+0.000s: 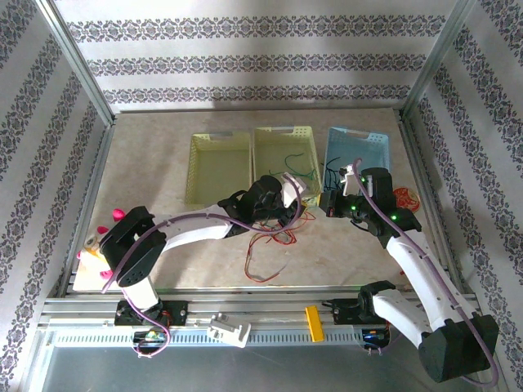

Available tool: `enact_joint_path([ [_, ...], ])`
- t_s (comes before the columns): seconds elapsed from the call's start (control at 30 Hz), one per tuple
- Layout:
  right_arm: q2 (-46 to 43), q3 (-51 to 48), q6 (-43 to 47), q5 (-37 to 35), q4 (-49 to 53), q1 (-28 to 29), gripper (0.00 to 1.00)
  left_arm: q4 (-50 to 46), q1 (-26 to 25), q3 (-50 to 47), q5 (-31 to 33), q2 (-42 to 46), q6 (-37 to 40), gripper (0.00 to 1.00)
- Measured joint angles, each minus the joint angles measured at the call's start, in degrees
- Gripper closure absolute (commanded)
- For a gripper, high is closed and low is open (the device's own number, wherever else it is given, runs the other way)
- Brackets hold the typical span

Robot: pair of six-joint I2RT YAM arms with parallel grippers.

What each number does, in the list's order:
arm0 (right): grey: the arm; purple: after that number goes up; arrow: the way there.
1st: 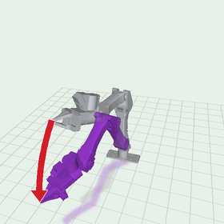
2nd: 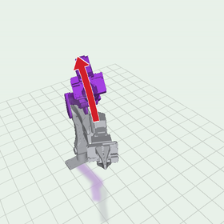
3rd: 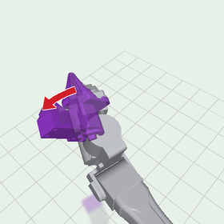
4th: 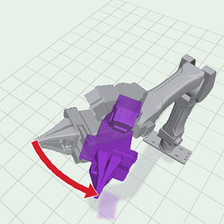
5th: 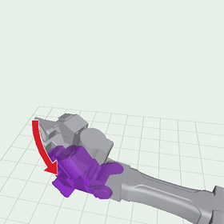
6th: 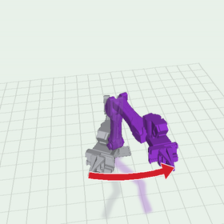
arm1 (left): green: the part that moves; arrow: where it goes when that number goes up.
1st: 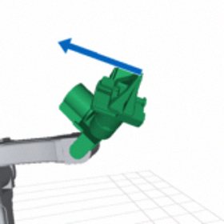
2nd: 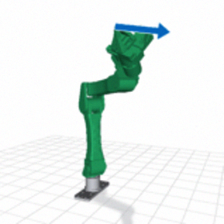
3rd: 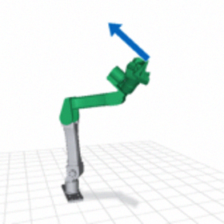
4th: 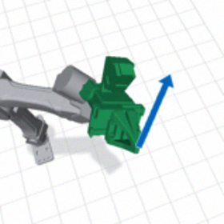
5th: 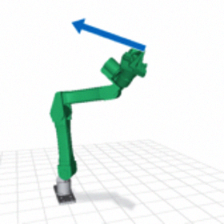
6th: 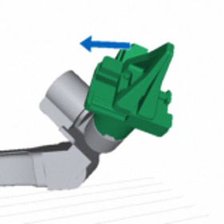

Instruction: Untangle the cables

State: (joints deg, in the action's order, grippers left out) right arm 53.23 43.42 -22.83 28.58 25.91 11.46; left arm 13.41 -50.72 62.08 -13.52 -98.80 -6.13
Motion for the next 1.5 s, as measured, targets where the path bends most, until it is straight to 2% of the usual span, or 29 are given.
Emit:
enact_joint_path([
  [0.33, -5.22, -3.21, -4.15, 0.07, -2.08, -3.04, 0.95, 3.37, 0.09, -0.26, -0.02, -0.02, -2.27, 1.00],
  [0.7, -12.02, -11.10, -18.99, 7.26, -8.90, -9.94, 0.96, 8.22, 0.00, -5.35, 0.00, 3.02, -4.20, 1.00],
  [0.97, -14.29, -12.85, -25.11, 8.98, -8.94, -11.74, 0.96, 11.28, -0.17, -9.70, 0.26, 4.72, -6.14, 1.00],
  [1.17, -15.39, -12.85, -25.27, 4.66, -6.75, -12.90, 0.96, 11.54, 0.07, -12.66, 2.16, 6.86, -7.96, 1.00],
  [1.5, -15.37, -9.18, -20.13, -0.09, 0.79, -12.87, 0.96, 11.93, 0.37, -14.51, 1.49, 8.81, -9.84, 1.00],
])
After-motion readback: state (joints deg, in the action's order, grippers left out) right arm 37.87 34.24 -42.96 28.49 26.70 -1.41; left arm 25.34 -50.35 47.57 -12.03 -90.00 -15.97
